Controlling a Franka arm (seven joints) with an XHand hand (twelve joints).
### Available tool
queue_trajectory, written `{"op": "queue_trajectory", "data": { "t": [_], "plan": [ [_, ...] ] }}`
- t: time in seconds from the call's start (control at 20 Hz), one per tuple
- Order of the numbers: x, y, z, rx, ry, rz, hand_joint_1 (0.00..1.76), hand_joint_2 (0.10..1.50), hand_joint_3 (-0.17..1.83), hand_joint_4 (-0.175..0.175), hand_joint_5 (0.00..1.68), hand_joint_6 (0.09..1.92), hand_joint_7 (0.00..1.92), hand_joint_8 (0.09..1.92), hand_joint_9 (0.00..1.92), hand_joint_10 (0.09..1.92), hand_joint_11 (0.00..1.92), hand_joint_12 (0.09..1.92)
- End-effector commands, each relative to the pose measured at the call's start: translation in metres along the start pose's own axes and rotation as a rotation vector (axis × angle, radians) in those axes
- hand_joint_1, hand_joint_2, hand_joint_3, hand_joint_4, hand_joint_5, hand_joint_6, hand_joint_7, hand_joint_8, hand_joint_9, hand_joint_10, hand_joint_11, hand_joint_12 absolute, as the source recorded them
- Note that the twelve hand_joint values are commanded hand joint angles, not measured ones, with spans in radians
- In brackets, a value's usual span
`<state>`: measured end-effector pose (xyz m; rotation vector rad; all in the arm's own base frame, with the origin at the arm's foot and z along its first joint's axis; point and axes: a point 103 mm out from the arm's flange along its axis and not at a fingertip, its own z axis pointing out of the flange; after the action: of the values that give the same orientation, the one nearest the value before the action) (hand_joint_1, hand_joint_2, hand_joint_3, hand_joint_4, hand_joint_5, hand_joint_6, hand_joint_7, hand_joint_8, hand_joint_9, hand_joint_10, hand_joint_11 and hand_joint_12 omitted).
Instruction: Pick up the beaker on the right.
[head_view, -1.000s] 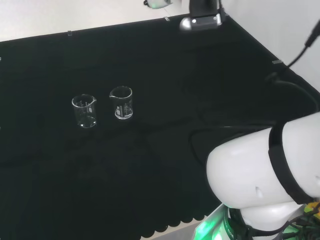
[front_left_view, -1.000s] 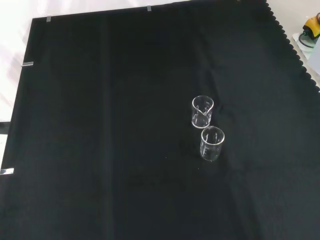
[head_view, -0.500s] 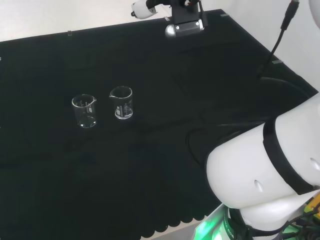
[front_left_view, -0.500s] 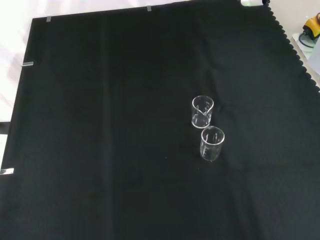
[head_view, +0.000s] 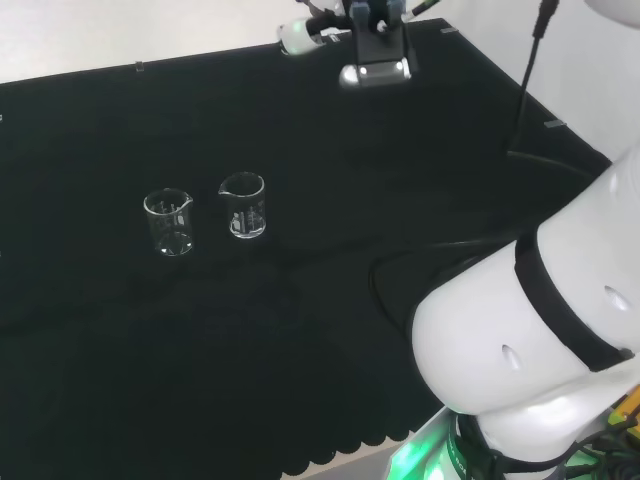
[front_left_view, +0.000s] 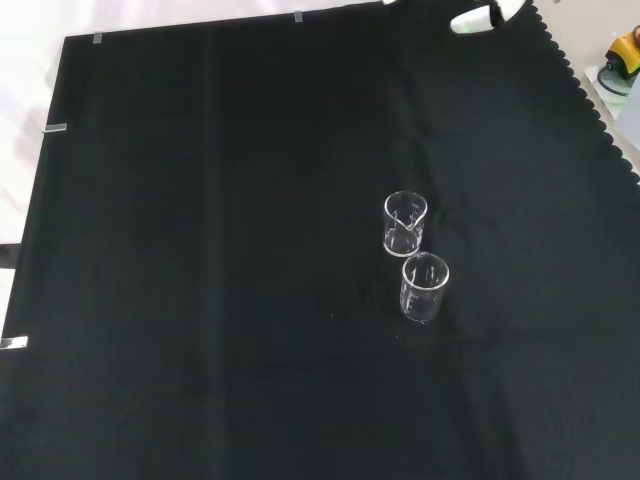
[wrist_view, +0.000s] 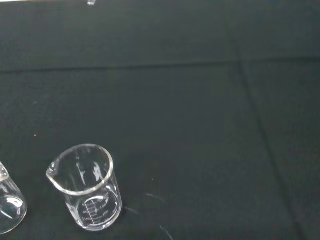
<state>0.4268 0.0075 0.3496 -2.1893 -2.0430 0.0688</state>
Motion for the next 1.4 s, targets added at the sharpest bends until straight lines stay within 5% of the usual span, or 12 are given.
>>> {"op": "queue_trajectory", "data": {
  "t": [0.05, 0.5, 0.55, 0.7, 0.75, 1.4],
  "plan": [
    [-0.017, 0.012, 0.012, 0.005, 0.055, 0.003, 0.2, 1.01, 0.81, -0.017, 0.1, 0.09, 0.03, 0.37, 0.04, 0.63, 0.0, 0.75],
    [-0.019, 0.019, 0.032, 0.023, 0.076, 0.001, 0.2, 1.01, 0.81, -0.017, 0.1, 0.09, 0.03, 0.38, 0.05, 0.63, 0.0, 0.76],
    [-0.023, 0.022, 0.037, 0.009, -0.022, 0.083, 0.21, 1.01, 0.81, -0.017, 0.1, 0.09, 0.03, 0.38, 0.05, 0.63, 0.0, 0.76],
    [-0.005, 0.025, 0.051, 0.002, 0.039, 0.041, 0.23, 0.99, 0.81, -0.017, 0.1, 0.09, 0.03, 0.39, 0.05, 0.64, 0.0, 0.77],
    [-0.022, 0.025, 0.048, 0.013, 0.166, -0.044, 0.26, 0.98, 0.82, -0.017, 0.1, 0.09, 0.03, 0.39, 0.06, 0.64, 0.0, 0.79],
    [-0.035, 0.036, 0.109, 0.061, 0.282, -0.14, 0.49, 0.8, 0.9, -0.021, 0.14, 0.09, 0.07, 0.48, 0.12, 0.66, 0.0, 0.93]
  ]
}}
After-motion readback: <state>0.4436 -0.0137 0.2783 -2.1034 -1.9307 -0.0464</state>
